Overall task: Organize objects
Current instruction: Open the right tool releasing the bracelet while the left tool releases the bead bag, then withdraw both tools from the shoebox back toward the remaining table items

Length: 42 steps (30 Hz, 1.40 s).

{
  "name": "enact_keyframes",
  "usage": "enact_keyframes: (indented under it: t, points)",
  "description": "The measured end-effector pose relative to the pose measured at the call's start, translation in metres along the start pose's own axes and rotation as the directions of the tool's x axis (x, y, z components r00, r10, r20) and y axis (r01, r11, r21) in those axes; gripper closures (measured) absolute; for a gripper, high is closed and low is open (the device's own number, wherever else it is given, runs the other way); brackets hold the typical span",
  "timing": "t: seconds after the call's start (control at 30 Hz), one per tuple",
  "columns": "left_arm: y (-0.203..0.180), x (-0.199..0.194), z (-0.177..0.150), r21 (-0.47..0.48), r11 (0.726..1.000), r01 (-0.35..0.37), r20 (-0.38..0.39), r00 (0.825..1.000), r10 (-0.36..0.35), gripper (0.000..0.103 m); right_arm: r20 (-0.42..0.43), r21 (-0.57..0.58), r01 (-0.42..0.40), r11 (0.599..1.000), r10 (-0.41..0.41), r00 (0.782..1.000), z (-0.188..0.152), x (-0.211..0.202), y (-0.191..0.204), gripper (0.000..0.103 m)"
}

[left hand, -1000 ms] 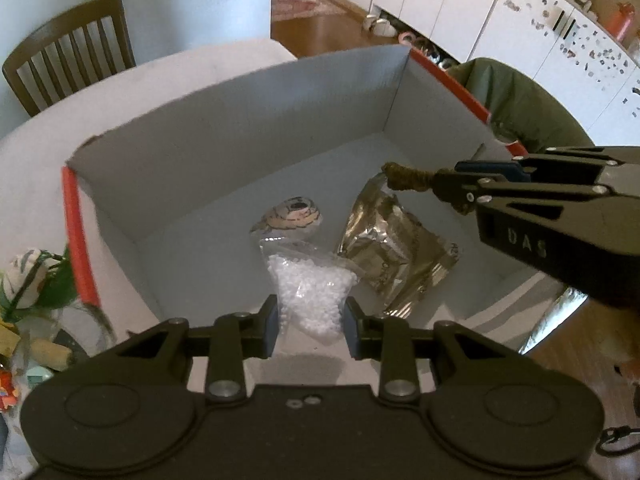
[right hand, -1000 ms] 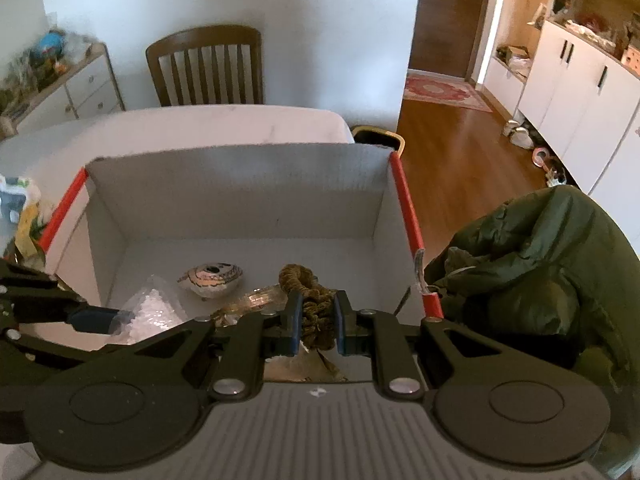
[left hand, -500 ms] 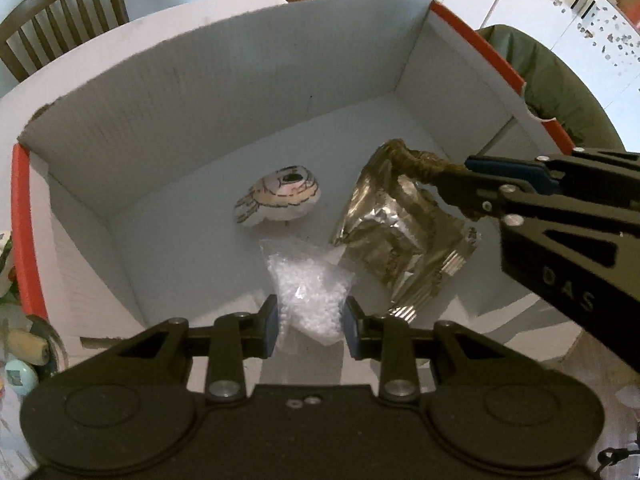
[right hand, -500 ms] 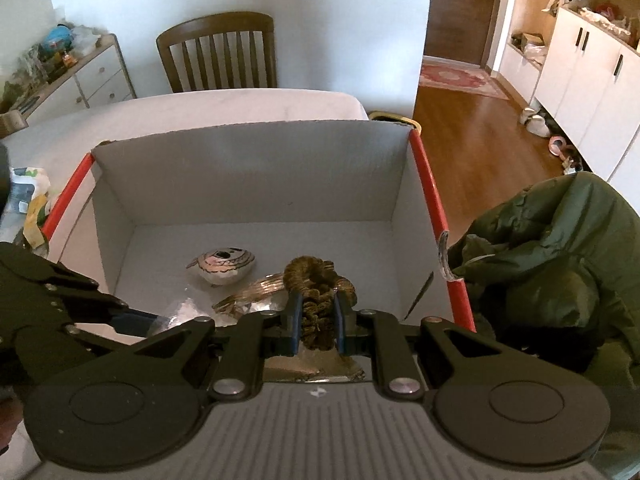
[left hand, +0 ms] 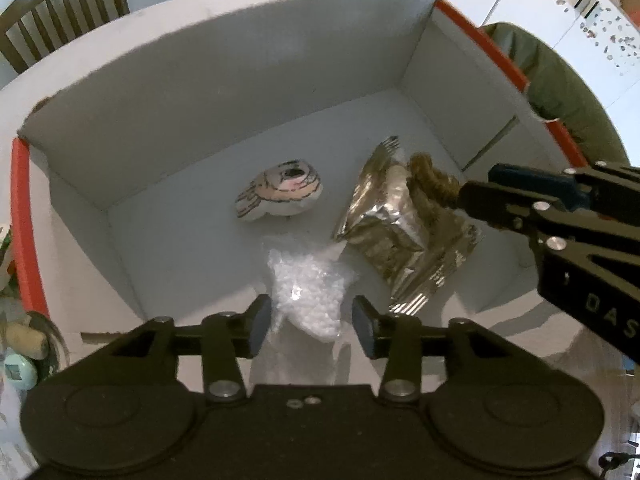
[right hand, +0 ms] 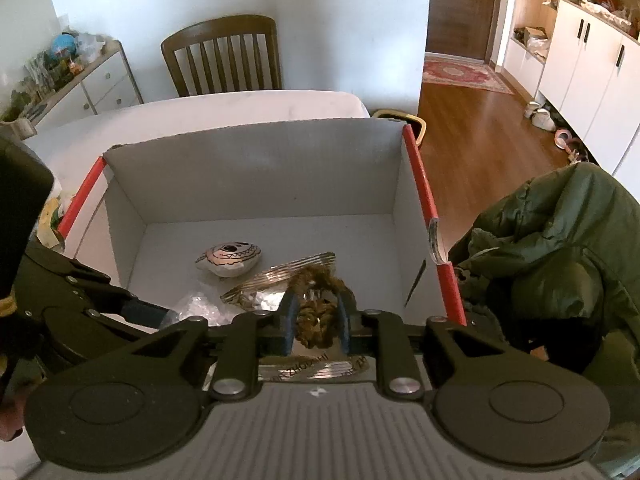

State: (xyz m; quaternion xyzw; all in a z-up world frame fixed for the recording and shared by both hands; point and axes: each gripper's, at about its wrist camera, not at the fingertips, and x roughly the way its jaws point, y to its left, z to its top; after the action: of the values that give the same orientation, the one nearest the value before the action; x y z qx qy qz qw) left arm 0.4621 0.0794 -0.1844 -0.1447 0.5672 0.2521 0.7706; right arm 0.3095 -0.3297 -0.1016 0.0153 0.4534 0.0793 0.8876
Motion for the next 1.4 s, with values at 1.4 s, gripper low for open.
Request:
enact_keyframes:
  t: [1.4]
  points:
    - [0.062, -0.161, -0.098, 0.026, 0.999, 0.047, 0.427, 0.903, -0.054, 0.043, 0.162, -0.004, -0.087, 0.996, 0.086, 0.983, -0.026, -0.11, 0.089, 0.082]
